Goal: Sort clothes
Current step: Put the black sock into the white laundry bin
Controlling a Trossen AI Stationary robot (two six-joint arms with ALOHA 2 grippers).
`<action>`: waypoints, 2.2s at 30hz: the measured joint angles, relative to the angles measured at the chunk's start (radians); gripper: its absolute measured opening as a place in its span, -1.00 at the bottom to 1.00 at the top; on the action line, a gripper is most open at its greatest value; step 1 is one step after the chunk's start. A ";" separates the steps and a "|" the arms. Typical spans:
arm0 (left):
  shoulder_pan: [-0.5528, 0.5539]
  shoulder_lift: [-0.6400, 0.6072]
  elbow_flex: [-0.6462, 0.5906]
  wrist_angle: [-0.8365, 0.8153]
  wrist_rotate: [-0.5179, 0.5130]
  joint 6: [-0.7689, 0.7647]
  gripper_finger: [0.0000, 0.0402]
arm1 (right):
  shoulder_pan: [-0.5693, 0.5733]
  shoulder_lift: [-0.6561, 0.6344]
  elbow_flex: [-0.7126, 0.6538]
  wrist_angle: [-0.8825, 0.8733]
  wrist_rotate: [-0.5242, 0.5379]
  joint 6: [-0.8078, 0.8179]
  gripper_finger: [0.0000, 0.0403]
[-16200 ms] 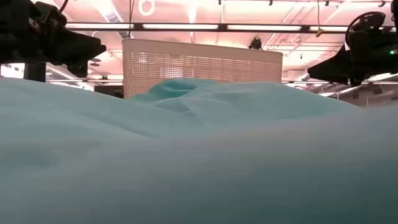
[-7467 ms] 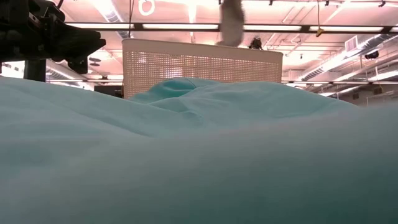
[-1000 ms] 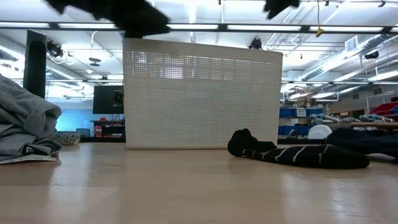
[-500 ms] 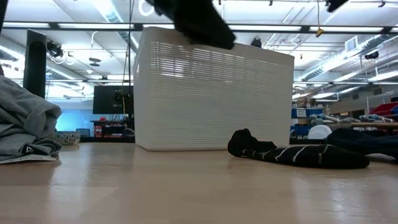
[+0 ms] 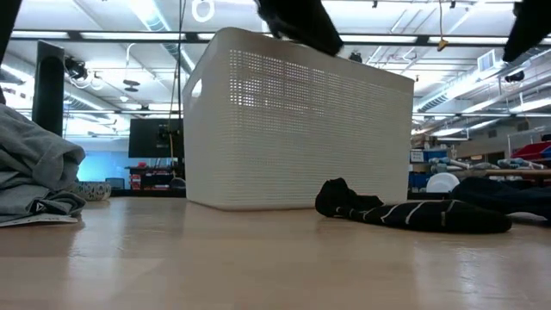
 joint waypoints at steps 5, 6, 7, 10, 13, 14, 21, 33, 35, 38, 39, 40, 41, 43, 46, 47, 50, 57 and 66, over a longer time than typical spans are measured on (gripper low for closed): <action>0.003 -0.065 0.041 -0.046 -0.088 0.036 -0.42 | 0.064 0.014 -0.014 0.005 0.034 0.069 -0.19; 0.001 -0.069 0.051 -0.046 -0.085 0.058 -0.42 | 0.075 0.015 -0.014 0.007 0.041 0.078 -0.19; -0.002 -0.069 0.064 -0.037 -0.075 0.081 -0.42 | 0.086 0.014 -0.014 0.007 0.045 0.086 -0.19; -0.006 -0.060 0.107 -0.016 0.043 0.130 -0.42 | 0.117 0.014 -0.014 0.010 0.061 0.124 -0.19; -0.004 -0.029 0.124 0.036 0.156 0.139 -0.42 | 0.146 0.014 -0.014 0.010 0.066 0.169 -0.19; -0.004 -0.014 0.126 0.042 0.177 0.138 -0.42 | 0.154 0.014 -0.014 0.012 0.067 0.182 -0.19; -0.010 0.115 0.131 0.076 0.349 0.070 -0.42 | 0.201 0.018 -0.014 0.055 0.073 0.237 -0.19; 0.011 0.339 0.131 0.022 0.394 -0.028 -0.42 | 0.212 0.100 -0.014 0.118 0.088 0.232 -0.19; 0.021 0.365 0.131 -0.010 0.377 -0.052 -0.42 | 0.212 0.115 -0.014 0.119 0.087 0.226 -0.19; 0.036 0.390 0.130 -0.050 0.320 -0.061 -0.42 | 0.212 0.130 -0.014 0.118 0.088 0.210 -0.19; 0.042 0.393 0.130 -0.052 0.299 -0.067 -0.42 | 0.212 0.133 -0.014 0.118 0.088 0.202 -0.19; 0.048 0.393 0.128 -0.056 0.288 -0.076 -0.42 | 0.212 0.133 -0.014 0.118 0.088 0.195 -0.19; 0.054 0.397 0.126 -0.047 0.286 -0.084 -0.42 | 0.212 0.133 -0.014 0.117 0.089 0.193 -0.19; 0.064 0.402 0.125 -0.032 0.286 -0.099 -0.44 | 0.212 0.133 -0.014 0.113 0.097 0.190 -0.19; 0.076 0.404 0.122 -0.052 0.299 -0.148 -0.69 | 0.213 0.131 -0.014 0.111 0.115 0.168 -0.19; 0.077 0.404 0.122 -0.056 0.302 -0.155 -0.83 | 0.214 0.131 -0.014 0.110 0.116 0.160 -0.19; 0.078 0.404 0.105 -0.058 0.302 -0.169 -0.96 | 0.217 0.131 -0.014 0.103 0.144 0.136 -0.19; 0.069 0.400 0.104 -0.135 0.271 -0.230 -0.99 | 0.236 0.129 -0.068 0.134 0.210 0.132 -0.19; 0.042 0.399 0.102 -0.138 0.252 -0.310 -1.00 | 0.271 0.129 -0.210 0.196 0.187 0.296 -0.19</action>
